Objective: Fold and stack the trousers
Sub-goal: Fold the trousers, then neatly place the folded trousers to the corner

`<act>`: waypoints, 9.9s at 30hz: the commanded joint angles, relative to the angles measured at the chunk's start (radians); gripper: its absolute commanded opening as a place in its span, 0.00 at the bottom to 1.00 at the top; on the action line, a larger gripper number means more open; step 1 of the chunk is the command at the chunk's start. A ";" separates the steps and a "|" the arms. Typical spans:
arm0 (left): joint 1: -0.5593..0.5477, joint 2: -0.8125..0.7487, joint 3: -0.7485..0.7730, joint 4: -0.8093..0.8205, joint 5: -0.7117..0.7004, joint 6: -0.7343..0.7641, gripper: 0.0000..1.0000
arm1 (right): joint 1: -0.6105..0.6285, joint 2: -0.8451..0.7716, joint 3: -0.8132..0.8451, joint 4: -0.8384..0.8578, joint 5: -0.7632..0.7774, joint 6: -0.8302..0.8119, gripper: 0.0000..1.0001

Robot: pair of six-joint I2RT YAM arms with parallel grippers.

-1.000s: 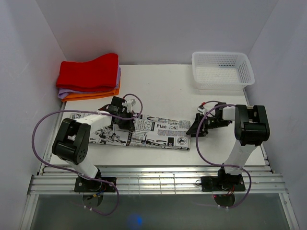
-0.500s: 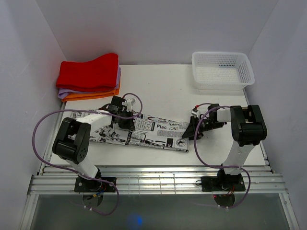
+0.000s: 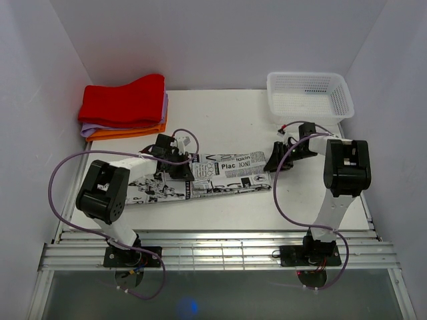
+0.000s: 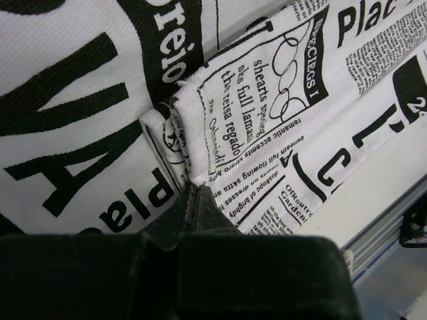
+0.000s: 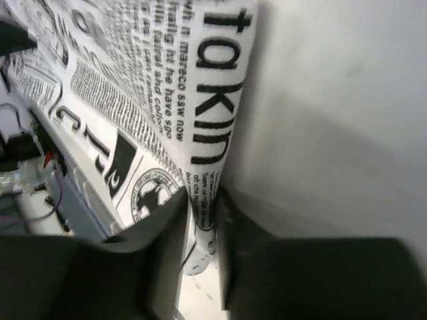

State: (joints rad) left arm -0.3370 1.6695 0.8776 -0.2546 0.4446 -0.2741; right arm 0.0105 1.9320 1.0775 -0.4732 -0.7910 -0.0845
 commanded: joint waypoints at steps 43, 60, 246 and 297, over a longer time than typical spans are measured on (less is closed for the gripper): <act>0.840 -0.156 0.100 -0.565 0.263 0.541 0.84 | -0.271 -0.277 0.289 -0.528 -0.079 -0.344 0.08; 0.736 0.021 0.012 -0.397 0.425 0.412 0.06 | 0.027 -0.395 0.269 -0.176 -0.159 -0.008 0.08; 1.067 -0.274 0.092 -0.376 0.444 0.156 0.98 | 1.208 0.380 0.582 0.338 0.986 -0.481 0.53; 0.567 -0.280 -0.106 -0.215 -0.086 -0.527 0.98 | 1.050 0.361 0.782 0.377 0.823 -0.127 0.08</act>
State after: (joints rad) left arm 0.2340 1.3975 0.7380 -0.4023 0.3878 -0.8341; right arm 1.0752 2.2890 1.8030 -0.1547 -0.0319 -0.2207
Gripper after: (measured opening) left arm 0.978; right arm 0.210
